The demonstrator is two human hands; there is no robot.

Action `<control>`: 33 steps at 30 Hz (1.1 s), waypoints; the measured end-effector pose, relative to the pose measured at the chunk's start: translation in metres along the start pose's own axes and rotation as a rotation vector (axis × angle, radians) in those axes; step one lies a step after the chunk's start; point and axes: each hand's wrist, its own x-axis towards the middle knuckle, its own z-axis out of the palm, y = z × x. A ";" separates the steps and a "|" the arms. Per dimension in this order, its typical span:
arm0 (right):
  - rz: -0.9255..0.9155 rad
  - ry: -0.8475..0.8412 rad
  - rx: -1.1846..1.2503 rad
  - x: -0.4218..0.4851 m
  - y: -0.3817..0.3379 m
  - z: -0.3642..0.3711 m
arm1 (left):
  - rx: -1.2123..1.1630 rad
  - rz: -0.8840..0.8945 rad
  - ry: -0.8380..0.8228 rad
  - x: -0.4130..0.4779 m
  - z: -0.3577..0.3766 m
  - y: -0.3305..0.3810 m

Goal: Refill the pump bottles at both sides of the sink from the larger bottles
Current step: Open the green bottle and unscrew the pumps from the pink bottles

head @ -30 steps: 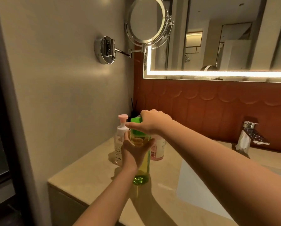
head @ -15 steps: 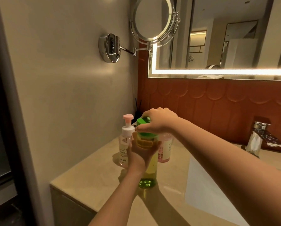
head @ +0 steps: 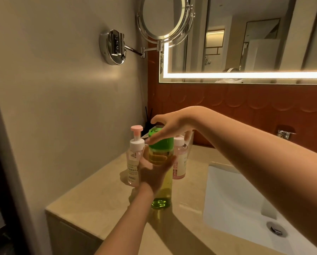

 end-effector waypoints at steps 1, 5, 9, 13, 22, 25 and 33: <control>0.058 0.044 -0.070 0.000 -0.004 0.003 | 0.029 0.017 0.014 0.001 0.001 -0.004; 0.129 0.212 -0.201 0.004 -0.011 0.012 | 0.052 0.048 -0.004 0.001 0.002 -0.002; 0.106 0.111 -0.190 0.005 -0.012 0.005 | 0.045 0.040 -0.014 0.001 0.000 -0.004; 0.030 -0.060 -0.151 -0.005 -0.013 -0.005 | -0.052 0.003 -0.039 0.001 -0.001 -0.005; 0.185 0.109 -0.168 -0.003 -0.015 0.010 | 0.065 0.021 0.009 -0.001 0.003 0.000; 0.165 0.188 -0.210 0.004 -0.015 0.014 | 0.086 0.014 0.004 -0.001 0.003 0.003; 0.039 -0.012 -0.141 -0.009 -0.015 0.001 | 0.021 -0.041 0.001 -0.004 0.000 -0.001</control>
